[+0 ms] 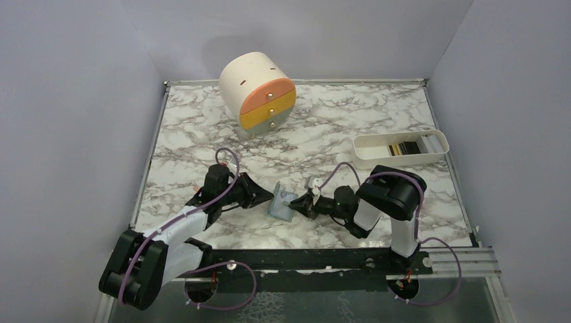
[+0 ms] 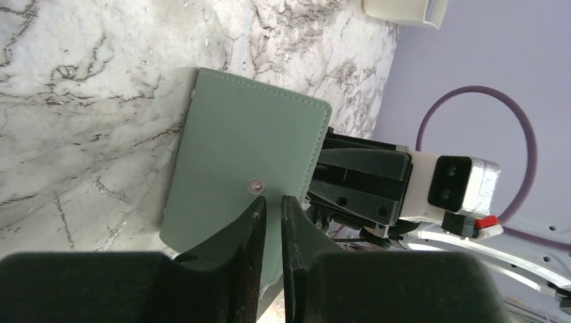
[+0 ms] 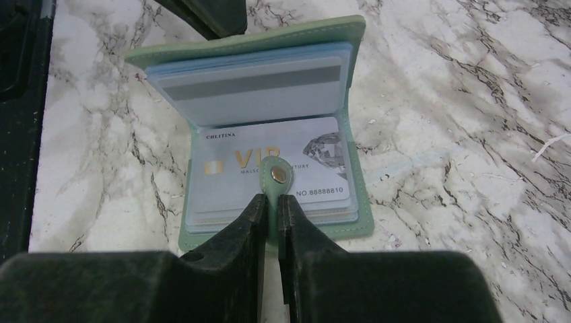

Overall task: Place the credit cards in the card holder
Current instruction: Close the card holder at the center of the board.

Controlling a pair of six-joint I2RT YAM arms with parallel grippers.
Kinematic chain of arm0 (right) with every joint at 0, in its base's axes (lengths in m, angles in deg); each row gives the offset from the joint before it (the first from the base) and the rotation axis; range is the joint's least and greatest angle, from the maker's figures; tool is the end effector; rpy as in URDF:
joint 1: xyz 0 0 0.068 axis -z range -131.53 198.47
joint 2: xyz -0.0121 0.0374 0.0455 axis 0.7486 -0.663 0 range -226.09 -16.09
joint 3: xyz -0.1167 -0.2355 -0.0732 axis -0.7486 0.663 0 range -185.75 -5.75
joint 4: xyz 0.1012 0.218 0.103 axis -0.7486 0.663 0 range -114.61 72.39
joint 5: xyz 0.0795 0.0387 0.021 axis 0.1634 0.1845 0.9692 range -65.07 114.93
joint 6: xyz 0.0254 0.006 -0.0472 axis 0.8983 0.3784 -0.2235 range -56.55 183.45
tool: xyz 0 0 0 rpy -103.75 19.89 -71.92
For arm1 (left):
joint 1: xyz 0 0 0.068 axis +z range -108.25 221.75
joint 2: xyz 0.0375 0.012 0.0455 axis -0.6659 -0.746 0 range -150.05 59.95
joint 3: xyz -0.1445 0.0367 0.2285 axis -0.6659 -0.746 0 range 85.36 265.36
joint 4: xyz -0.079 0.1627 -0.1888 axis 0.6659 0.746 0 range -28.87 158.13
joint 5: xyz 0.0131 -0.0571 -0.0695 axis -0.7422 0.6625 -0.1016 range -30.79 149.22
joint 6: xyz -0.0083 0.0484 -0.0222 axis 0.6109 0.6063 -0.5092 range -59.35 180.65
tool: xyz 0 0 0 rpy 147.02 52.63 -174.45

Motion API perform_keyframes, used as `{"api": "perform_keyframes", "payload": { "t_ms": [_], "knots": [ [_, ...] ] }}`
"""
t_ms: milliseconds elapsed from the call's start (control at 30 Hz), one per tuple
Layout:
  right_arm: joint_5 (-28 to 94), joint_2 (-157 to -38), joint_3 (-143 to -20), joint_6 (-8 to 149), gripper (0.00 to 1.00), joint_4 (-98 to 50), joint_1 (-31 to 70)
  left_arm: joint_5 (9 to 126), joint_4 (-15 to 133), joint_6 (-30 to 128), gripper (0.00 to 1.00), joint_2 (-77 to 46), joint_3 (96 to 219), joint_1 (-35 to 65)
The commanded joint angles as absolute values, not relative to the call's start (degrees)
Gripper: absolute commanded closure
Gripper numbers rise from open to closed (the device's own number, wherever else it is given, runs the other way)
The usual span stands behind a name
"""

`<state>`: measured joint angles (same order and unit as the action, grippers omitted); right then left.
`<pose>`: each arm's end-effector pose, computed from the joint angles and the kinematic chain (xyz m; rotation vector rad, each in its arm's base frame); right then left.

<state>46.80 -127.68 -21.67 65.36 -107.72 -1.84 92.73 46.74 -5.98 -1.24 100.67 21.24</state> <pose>0.1540 0.2063 0.0860 -1.0273 1.5816 0.9808 0.1756 -0.0867 0.1566 -0.5625 2.3462 -1.4377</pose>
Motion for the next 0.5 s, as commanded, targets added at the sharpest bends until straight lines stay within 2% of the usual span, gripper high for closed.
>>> {"api": "perform_keyframes", "payload": {
  "t_ms": [0,467],
  "knots": [
    [43.48,-127.21,-21.26,65.96,0.88,-126.46,-2.33,87.9,47.34,-5.62,0.84,-2.9,101.29,19.17],
    [40.98,-121.33,-19.89,64.46,0.88,-126.41,-2.33,79.53,50.76,-0.47,0.8,-8.98,104.86,14.07]
  ]
}}
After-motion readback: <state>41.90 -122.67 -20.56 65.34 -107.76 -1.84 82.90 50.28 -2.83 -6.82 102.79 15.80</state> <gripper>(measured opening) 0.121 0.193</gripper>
